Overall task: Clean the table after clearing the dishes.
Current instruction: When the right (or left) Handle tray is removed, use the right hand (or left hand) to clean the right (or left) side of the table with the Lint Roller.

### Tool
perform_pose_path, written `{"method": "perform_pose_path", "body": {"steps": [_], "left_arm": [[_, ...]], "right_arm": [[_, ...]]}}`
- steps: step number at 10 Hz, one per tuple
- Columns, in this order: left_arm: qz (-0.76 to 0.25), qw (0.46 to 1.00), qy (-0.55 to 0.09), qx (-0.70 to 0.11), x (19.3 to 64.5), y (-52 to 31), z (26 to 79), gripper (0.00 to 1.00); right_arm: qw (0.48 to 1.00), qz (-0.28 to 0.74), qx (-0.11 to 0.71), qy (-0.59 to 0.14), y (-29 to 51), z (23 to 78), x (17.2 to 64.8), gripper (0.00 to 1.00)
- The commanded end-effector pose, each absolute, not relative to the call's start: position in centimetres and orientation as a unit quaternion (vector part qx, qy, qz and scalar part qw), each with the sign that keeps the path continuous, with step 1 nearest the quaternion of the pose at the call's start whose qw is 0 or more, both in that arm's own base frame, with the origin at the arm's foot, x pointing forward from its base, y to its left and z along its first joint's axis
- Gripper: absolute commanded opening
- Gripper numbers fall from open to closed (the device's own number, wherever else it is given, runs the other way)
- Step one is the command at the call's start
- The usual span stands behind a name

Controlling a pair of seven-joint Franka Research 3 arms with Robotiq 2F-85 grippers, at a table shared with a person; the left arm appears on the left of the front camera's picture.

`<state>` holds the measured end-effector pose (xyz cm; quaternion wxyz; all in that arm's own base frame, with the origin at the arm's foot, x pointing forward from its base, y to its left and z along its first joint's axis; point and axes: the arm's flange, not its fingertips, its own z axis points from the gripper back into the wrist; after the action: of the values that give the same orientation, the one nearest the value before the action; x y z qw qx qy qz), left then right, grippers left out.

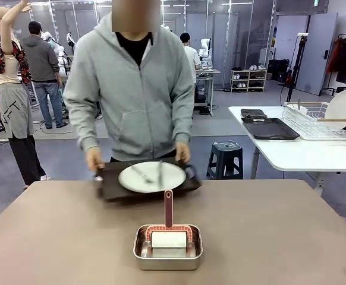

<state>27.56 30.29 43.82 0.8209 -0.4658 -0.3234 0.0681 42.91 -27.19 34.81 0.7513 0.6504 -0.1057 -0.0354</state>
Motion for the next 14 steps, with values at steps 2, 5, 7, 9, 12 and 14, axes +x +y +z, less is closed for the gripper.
{"method": "perform_pose_path", "body": {"steps": [2, 5, 7, 9, 12, 14], "left_arm": [[0.068, 0.821, -0.323, -0.466, 27.6, 30.3, 43.8, 1.00], [-0.019, 0.854, -0.312, -0.415, 32.8, 19.8, 48.1, 1.00], [-0.143, 0.874, -0.282, -0.370, 37.5, 9.3, 50.5, 1.00], [-0.271, 0.879, -0.242, -0.308, 40.9, -0.9, 51.6, 1.00], [-0.456, 0.852, -0.170, -0.190, 43.3, -14.6, 52.5, 1.00], [-0.545, 0.822, -0.110, -0.126, 45.1, -20.5, 53.0, 1.00]], "right_arm": [[0.751, -0.031, 0.651, -0.108, -27.1, 35.4, 42.8, 1.00], [0.751, -0.031, 0.651, -0.108, -27.1, 35.4, 42.8, 1.00], [0.751, -0.031, 0.651, -0.108, -27.1, 35.4, 42.8, 1.00], [0.751, -0.031, 0.651, -0.108, -27.1, 35.4, 42.8, 1.00], [0.751, -0.031, 0.651, -0.108, -27.1, 35.4, 42.8, 1.00], [0.751, -0.031, 0.651, -0.108, -27.1, 35.4, 42.8, 1.00]]}}
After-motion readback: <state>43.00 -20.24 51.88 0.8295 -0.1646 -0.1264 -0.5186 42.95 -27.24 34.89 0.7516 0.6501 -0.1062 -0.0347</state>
